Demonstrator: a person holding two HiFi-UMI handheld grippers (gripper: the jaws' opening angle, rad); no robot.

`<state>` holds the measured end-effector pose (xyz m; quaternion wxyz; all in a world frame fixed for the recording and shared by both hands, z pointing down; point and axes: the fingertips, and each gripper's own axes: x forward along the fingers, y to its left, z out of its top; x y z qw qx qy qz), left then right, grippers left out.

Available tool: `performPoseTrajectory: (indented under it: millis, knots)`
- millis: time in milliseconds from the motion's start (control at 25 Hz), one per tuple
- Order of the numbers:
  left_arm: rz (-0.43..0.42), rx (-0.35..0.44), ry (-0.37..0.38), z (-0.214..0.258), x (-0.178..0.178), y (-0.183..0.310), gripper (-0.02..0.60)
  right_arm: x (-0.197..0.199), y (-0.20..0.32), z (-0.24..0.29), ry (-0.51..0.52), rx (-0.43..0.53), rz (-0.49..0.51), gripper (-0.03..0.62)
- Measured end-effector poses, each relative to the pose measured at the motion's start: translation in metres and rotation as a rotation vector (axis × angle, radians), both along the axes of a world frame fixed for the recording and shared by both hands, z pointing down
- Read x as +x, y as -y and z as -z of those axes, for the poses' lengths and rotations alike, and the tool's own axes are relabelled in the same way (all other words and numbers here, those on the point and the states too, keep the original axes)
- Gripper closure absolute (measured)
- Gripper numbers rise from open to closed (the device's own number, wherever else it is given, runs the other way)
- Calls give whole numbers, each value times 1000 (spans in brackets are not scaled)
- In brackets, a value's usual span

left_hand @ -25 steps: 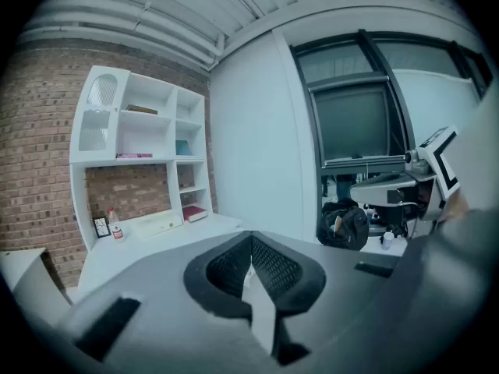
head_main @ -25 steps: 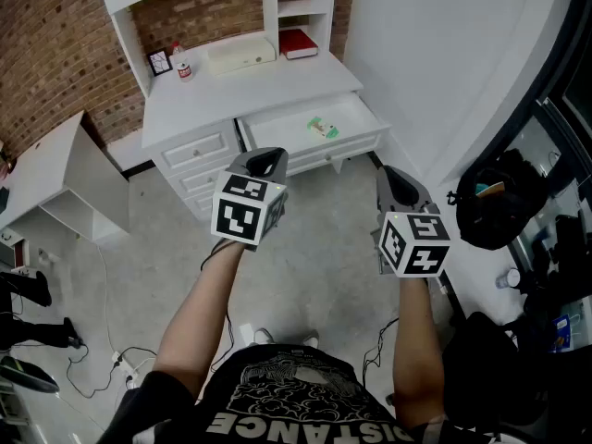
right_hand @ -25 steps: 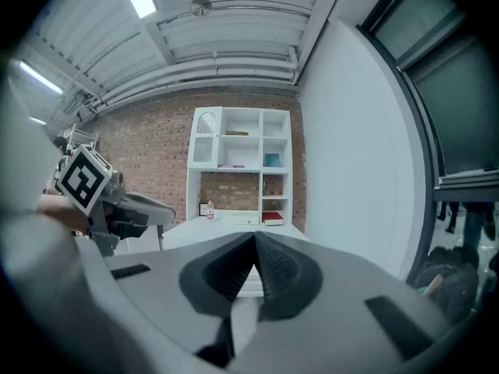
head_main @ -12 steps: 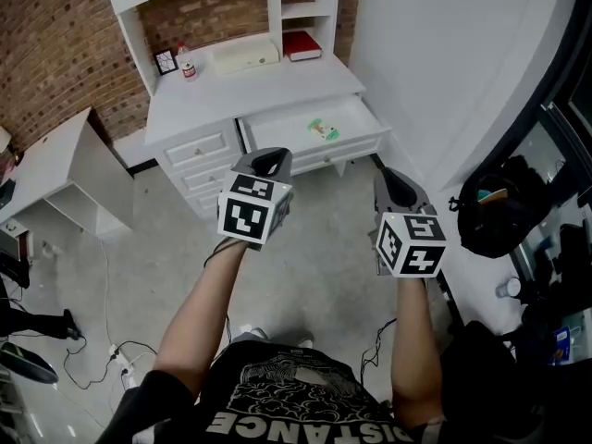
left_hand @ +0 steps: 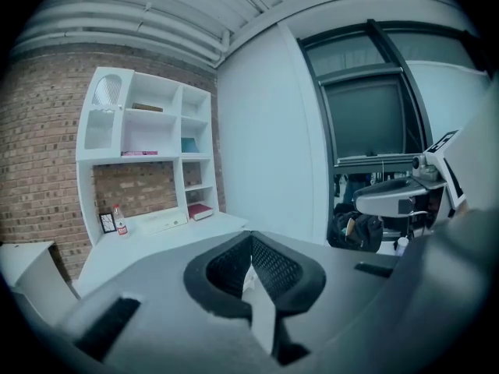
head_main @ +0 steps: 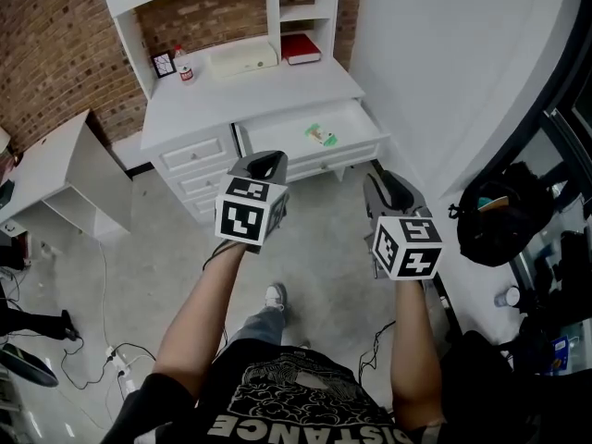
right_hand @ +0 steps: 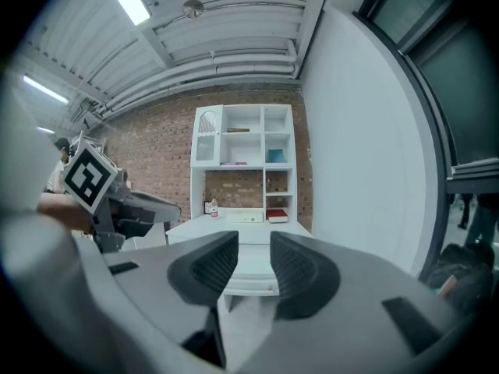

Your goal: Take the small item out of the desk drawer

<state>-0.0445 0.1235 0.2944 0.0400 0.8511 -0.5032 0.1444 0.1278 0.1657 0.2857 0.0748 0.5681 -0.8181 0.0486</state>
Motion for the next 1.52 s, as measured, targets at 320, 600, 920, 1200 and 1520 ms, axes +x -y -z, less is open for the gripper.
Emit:
performPoseTrajectory:
  millis: [320, 600, 920, 1200, 1520]
  knots:
    - [16, -4, -2, -6, -7, 41, 573, -5, 40, -7, -6, -11, 26, 398]
    - [7, -9, 0, -14, -10, 96, 574, -8, 93, -14, -23, -21, 11, 353]
    - [-26, -28, -33, -20, -18, 180, 573, -26, 168, -22, -13, -65, 6, 295]
    - [-63, -44, -41, -24, -25, 248, 574, -40, 232, -24, -8, -103, 7, 228]
    - [-81, -49, -43, -28, -37, 306, 573, -59, 287, -29, -19, -118, 2, 200]
